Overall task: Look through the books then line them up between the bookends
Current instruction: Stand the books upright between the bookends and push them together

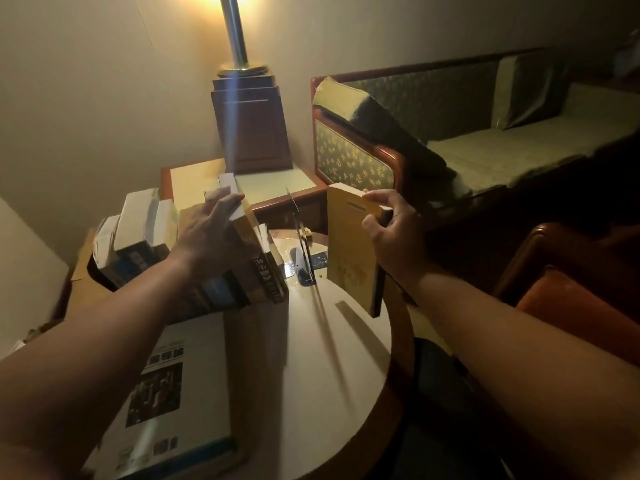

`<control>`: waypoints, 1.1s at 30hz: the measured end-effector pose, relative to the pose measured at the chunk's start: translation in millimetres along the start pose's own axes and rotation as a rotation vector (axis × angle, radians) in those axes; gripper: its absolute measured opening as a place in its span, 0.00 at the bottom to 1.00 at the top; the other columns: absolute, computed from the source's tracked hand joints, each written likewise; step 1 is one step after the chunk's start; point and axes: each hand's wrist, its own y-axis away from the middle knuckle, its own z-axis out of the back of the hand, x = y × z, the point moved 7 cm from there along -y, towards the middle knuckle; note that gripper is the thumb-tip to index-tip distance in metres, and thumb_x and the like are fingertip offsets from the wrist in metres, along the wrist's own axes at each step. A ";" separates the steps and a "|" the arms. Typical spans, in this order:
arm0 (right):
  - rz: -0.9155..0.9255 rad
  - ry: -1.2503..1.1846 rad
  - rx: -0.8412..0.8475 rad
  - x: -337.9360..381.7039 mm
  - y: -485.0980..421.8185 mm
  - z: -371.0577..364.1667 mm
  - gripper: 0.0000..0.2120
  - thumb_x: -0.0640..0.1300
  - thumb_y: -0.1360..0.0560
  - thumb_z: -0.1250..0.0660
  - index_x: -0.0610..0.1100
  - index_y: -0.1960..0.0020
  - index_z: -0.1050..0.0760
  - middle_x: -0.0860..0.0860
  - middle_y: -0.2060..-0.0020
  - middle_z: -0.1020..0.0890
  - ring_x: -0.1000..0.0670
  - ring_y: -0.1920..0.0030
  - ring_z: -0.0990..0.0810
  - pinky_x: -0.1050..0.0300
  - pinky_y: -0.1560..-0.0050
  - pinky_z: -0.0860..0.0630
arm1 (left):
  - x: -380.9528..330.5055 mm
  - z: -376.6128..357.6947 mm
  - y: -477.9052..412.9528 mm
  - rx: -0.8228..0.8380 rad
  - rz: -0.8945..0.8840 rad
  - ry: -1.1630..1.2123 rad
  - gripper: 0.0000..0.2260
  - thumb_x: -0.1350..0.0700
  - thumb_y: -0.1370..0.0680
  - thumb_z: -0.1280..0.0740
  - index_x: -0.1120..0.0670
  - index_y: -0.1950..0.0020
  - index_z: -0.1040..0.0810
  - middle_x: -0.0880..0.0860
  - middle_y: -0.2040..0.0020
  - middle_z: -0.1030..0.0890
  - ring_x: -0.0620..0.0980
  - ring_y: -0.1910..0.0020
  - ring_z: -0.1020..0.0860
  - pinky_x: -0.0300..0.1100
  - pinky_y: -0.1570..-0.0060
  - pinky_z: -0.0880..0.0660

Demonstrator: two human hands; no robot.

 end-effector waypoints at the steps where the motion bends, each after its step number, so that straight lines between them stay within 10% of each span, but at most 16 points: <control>1: -0.010 -0.036 -0.001 -2.0 3.0 -2.5 0.13 0.41 0.21 0.32 0.46 0.37 0.23 0.50 0.40 0.18 0.57 0.47 0.18 0.71 0.55 0.22 | -0.1 0.3 0.3 0.001 0.004 0.000 0.45 0.37 0.37 0.30 0.50 0.24 0.41 0.57 0.22 0.42 0.63 0.25 0.40 0.63 0.33 0.33; 10: 0.072 0.196 0.118 -12.8 21.9 -23.8 0.12 0.35 0.28 0.30 0.47 0.47 0.23 0.47 0.46 0.17 0.47 0.43 0.17 0.62 0.51 0.19 | -0.4 0.2 1.6 0.000 0.017 0.005 0.45 0.41 0.35 0.25 0.49 0.24 0.42 0.56 0.21 0.43 0.63 0.25 0.41 0.65 0.33 0.34; 17: -0.091 0.411 0.586 1.1 -1.0 -41.7 0.33 0.33 0.23 0.39 0.51 0.21 0.39 0.42 0.30 0.27 0.41 0.35 0.23 0.54 0.47 0.19 | -1.1 0.8 1.9 -0.016 0.008 0.005 0.45 0.48 0.34 0.20 0.49 0.24 0.42 0.57 0.21 0.42 0.64 0.25 0.41 0.65 0.32 0.35; 24: -0.023 0.514 0.672 17.0 13.4 -54.2 0.34 0.33 0.22 0.40 0.50 0.19 0.44 0.40 0.33 0.24 0.45 0.45 0.18 0.55 0.51 0.17 | -0.6 2.0 2.3 0.001 0.006 0.019 0.45 0.44 0.35 0.23 0.49 0.23 0.42 0.57 0.21 0.43 0.64 0.25 0.41 0.66 0.33 0.35; 33: -0.018 0.428 0.734 54.9 38.6 -71.5 0.31 0.34 0.20 0.39 0.47 0.20 0.41 0.44 0.30 0.26 0.43 0.35 0.22 0.60 0.47 0.22 | -4.5 4.4 3.6 0.006 0.012 0.028 0.44 0.46 0.34 0.23 0.51 0.23 0.42 0.58 0.22 0.43 0.65 0.25 0.41 0.66 0.33 0.35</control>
